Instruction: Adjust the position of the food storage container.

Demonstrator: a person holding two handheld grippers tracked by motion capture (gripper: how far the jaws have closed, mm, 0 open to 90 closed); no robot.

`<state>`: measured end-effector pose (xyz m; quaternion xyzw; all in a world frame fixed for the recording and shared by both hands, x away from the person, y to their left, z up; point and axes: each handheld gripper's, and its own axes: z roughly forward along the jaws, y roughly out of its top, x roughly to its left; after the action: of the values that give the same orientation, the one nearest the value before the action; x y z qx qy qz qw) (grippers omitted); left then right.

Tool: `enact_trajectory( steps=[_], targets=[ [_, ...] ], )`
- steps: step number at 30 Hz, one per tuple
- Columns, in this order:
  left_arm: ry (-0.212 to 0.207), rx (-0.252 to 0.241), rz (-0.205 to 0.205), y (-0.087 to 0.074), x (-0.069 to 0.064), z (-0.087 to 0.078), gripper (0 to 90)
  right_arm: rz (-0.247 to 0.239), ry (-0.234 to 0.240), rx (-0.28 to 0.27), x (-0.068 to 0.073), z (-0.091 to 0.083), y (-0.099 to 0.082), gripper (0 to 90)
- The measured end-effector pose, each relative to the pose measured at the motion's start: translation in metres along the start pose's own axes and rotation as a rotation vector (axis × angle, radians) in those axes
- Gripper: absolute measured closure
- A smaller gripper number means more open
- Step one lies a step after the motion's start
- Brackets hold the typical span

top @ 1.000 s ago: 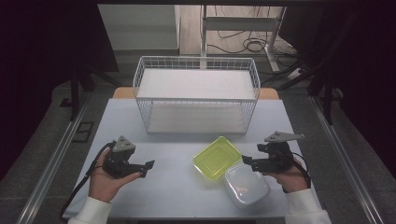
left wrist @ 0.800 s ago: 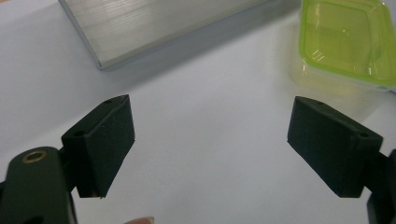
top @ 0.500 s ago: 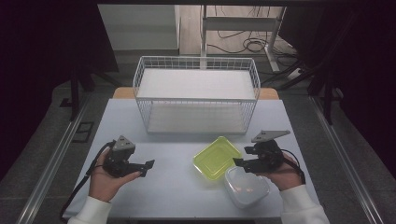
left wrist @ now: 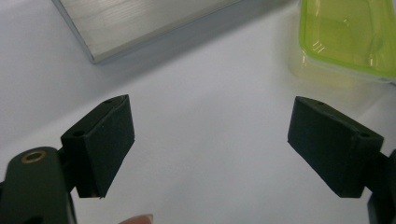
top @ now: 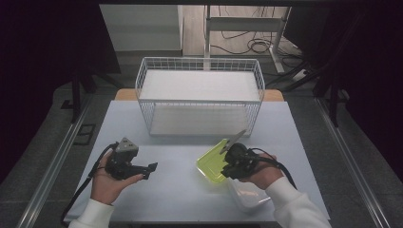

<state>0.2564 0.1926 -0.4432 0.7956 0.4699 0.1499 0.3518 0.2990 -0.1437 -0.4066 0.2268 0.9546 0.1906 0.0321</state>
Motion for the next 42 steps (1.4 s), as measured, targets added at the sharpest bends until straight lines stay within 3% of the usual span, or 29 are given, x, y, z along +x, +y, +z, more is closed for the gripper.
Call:
enact_trajectory(
  steps=[1, 2, 3, 7, 15, 20, 42],
  targets=[
    [0.003, 0.003, 0.004, 0.0, 0.0, 0.0, 15.0, -0.038, 0.011, 0.055, 0.006, 0.012, 0.004, 87.3],
    [0.011, 0.009, 0.011, 0.0, 0.0, 0.0, 15.0, -0.038, 0.011, 0.055, 0.006, 0.012, 0.004, 87.3],
    [0.024, 0.014, 0.01, -0.001, -0.001, 0.001, 15.1, -0.062, 0.028, 0.099, 0.012, 0.024, 0.005, 88.6],
    [0.034, 0.03, 0.021, -0.003, -0.001, 0.002, 15.1, -0.099, 0.047, 0.156, 0.02, 0.036, 0.003, 88.8],
    [0.03, 0.029, 0.012, -0.002, -0.001, 0.004, 15.5, -0.118, 0.046, 0.195, 0.024, 0.05, 0.002, 88.8],
    [0.051, 0.043, 0.019, -0.002, 0.0, 0.005, 15.6, -0.112, 0.013, 0.203, 0.023, 0.056, 0.006, 88.9],
    [0.057, 0.063, 0.007, -0.006, 0.005, 0.01, 15.9, -0.09, -0.029, 0.167, 0.016, 0.077, 0.033, 88.9]
  ],
)
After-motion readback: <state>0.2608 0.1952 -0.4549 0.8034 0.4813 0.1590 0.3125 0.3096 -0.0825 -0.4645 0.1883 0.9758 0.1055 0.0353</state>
